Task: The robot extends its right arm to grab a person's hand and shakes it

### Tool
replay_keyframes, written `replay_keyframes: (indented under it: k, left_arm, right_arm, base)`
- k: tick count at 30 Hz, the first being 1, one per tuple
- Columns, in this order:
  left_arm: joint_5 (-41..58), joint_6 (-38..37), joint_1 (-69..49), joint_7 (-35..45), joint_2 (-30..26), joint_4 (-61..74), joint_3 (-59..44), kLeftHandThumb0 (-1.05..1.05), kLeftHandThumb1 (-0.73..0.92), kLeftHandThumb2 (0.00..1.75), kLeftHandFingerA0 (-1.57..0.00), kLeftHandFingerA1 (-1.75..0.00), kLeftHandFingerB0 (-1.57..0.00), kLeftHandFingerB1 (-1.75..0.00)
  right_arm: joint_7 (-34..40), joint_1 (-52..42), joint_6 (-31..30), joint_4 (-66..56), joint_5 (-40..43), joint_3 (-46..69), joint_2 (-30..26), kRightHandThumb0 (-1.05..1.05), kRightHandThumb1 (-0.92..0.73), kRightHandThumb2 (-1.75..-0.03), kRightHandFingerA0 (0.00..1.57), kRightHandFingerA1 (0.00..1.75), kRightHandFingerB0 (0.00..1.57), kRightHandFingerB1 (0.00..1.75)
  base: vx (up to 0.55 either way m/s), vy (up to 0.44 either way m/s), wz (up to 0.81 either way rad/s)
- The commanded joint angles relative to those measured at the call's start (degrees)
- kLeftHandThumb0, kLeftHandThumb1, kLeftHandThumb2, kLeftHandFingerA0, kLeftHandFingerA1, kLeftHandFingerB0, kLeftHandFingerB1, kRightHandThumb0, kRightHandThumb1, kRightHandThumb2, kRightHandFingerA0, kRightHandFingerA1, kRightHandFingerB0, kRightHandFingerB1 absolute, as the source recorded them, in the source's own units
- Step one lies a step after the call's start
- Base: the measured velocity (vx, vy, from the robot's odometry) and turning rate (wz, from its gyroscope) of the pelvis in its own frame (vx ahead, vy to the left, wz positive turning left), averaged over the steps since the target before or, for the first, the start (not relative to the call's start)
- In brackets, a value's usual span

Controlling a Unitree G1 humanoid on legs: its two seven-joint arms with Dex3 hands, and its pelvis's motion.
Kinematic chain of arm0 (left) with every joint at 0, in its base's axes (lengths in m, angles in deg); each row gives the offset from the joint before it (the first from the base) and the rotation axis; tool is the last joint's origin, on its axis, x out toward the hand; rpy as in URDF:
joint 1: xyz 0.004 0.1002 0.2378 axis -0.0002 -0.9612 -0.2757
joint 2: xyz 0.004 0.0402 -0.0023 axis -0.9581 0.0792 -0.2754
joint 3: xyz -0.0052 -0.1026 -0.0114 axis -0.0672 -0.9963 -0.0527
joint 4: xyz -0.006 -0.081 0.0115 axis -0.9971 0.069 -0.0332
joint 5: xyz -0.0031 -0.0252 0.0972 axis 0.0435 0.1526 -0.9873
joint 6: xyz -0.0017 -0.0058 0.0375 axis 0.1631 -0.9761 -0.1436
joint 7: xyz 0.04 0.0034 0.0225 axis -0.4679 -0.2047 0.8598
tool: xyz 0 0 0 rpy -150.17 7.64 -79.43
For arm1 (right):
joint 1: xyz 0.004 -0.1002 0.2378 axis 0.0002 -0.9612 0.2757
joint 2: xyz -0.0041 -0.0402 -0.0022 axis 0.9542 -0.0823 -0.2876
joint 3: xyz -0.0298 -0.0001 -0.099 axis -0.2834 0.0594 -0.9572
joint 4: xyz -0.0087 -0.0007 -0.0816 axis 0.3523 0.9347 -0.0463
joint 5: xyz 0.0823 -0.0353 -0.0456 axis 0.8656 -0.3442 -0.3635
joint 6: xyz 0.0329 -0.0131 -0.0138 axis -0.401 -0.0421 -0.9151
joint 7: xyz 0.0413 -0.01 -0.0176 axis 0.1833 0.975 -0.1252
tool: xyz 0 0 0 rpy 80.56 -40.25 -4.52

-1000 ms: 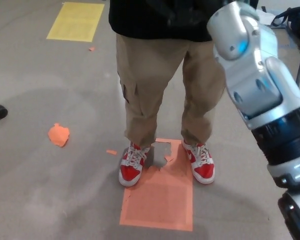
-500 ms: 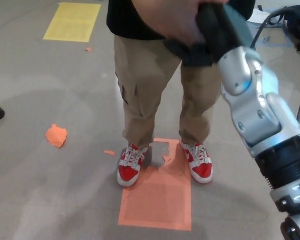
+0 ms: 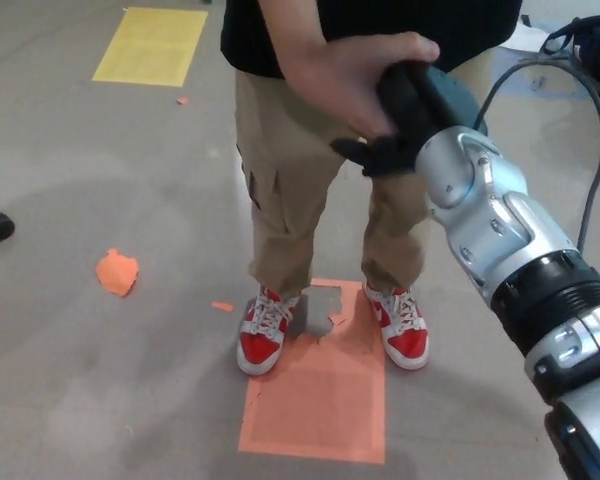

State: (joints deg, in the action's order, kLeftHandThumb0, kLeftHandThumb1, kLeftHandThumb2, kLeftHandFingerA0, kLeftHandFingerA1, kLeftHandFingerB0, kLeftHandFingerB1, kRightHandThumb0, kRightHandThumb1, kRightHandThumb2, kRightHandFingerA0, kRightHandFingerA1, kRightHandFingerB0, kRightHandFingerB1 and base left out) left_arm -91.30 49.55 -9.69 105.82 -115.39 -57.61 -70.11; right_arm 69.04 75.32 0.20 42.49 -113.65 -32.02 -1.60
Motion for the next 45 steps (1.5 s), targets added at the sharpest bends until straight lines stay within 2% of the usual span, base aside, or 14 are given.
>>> replay_keyframes:
  k: [1, 3, 4, 5, 11, 14, 15, 16, 26, 37, 38, 39, 40, 45]
  left_arm:
    - [0.0, -1.2, 0.2, -0.4, -1.5, -0.6, 0.0, -0.66, 0.68, 0.98, -0.03, -0.41, -0.03, -0.33]
    - [1.2, -1.4, 0.2, 1.1, -1.3, -1.1, -0.8, -0.65, 0.69, 0.99, -0.01, -0.36, 0.00, -0.30]
    - [1.3, -1.6, 0.3, 1.3, -1.3, -1.3, -0.9, -0.66, 0.69, 1.00, -0.01, -0.35, -0.01, -0.30]
    - [1.0, -1.2, 0.4, 1.1, -1.4, -1.5, -0.7, -0.75, 0.70, 0.99, -0.03, -0.33, -0.08, -0.27]
    - [0.5, -1.0, 0.5, 0.7, -1.5, -1.4, -0.3, -0.73, 0.70, 0.99, -0.04, -0.33, -0.05, -0.27]
    - [0.1, -1.8, 0.5, 1.0, -1.7, -2.1, 0.1, -0.73, 0.71, 1.00, -0.04, -0.30, -0.04, -0.27]
    - [0.4, -2.4, -0.3, 0.7, -1.4, -2.4, -0.2, -0.71, 0.71, 0.99, -0.03, -0.29, -0.03, -0.27]
    - [1.6, -2.5, -0.7, 1.5, -1.1, -2.4, -1.1, -0.68, 0.68, 0.97, -0.02, -0.30, -0.02, -0.28]
    - [-0.5, -1.1, 1.1, -0.3, -1.6, -1.4, 0.5, -0.68, 0.70, 1.01, -0.03, -0.39, -0.03, -0.32]
    - [-0.4, -1.4, 1.7, 0.3, -1.9, -1.6, 0.6, -0.67, 0.70, 0.99, -0.03, -0.41, -0.03, -0.33]
    - [-0.3, -1.4, 1.8, 0.5, -1.9, -1.7, 0.5, -0.67, 0.70, 1.00, -0.03, -0.39, -0.03, -0.32]
    - [-0.1, -1.5, 1.7, 0.9, -1.9, -1.6, 0.4, -0.66, 0.70, 1.00, -0.02, -0.38, -0.02, -0.31]
    - [0.2, -1.4, 1.6, 1.0, -1.8, -1.5, 0.2, -0.66, 0.69, 0.99, -0.02, -0.38, -0.01, -0.31]
    - [0.1, -1.8, 1.1, 0.7, -1.9, -1.9, 0.3, -0.66, 0.69, 1.00, -0.02, -0.37, -0.02, -0.32]
  right_arm:
    - [-0.2, -5.3, 2.9, -21.4, 2.1, 1.8, -2.3, -0.21, -0.85, -0.65, 1.00, 0.59, 0.53, 0.40]
    - [-1.3, -7.1, 1.3, -36.0, 2.4, 3.9, -2.6, -0.22, -0.84, -0.65, 1.02, 0.58, 0.54, 0.41]
    - [-2.3, -7.5, -0.1, -44.4, 1.9, 4.9, -2.7, -0.22, -0.84, -0.65, 0.97, 0.81, 0.53, 0.40]
    - [-3.2, -7.5, -1.6, -48.0, 1.8, 5.4, -2.5, -0.23, -0.85, -0.65, 1.00, 0.60, 0.55, 0.40]
    - [-4.5, -9.3, -2.8, -56.5, 3.0, 7.1, -2.1, -0.17, -0.80, -0.64, 1.05, 0.64, 0.60, 0.42]
    - [-4.6, -10.3, -3.3, -52.5, 2.1, 5.8, -2.2, -0.16, -0.81, -0.63, 0.92, 1.01, 0.59, 0.43]
    - [-4.2, -11.5, -2.7, -49.3, 1.7, 4.7, -2.3, -0.16, -0.81, -0.64, 1.07, 0.66, 0.58, 0.44]
    - [-4.4, -12.0, -2.9, -46.8, 1.8, 4.1, -2.3, -0.17, -0.82, -0.64, 1.07, 0.62, 0.56, 0.43]
    - [-0.4, -6.2, 3.6, -0.9, 1.5, 0.6, -1.4, -0.15, -0.64, -0.59, 1.02, 0.60, 0.62, 0.45]
    - [-0.3, -4.4, 7.7, 9.3, 3.3, 0.9, -1.8, -0.26, -0.78, -0.64, 0.95, 0.56, 0.46, 0.39]
    - [-0.1, -4.2, 8.4, 9.7, 3.4, 0.9, -2.0, -0.31, -0.81, -0.64, 0.89, 0.64, 0.33, 0.34]
    - [-0.5, -4.1, 9.0, 10.2, 3.7, 0.9, -2.5, -0.30, -0.59, -1.02, 0.62, 0.71, 0.04, 0.45]
    - [-1.1, -3.9, 8.8, 10.6, 3.8, 0.9, -2.9, -0.42, -0.76, -0.63, 0.46, 0.41, 0.13, 0.26]
    - [-4.0, -4.5, 6.7, 14.5, 3.1, -0.8, -4.9, -0.56, -0.70, -0.70, 0.07, 0.25, 0.07, 0.20]
  base:
    - [0.00, 0.000, 0.00]
    - [0.00, 0.000, 0.00]
    - [0.00, 0.000, 0.00]
    - [0.00, 0.000, 0.00]
    - [0.00, 0.000, 0.00]
    - [0.00, 0.000, 0.00]
    - [0.00, 0.000, 0.00]
    - [0.00, 0.000, 0.00]
    - [0.00, 0.000, 0.00]
    - [0.00, 0.000, 0.00]
    - [0.00, 0.000, 0.00]
    - [0.00, 0.000, 0.00]
    - [0.00, 0.000, 0.00]
    - [0.00, 0.000, 0.00]
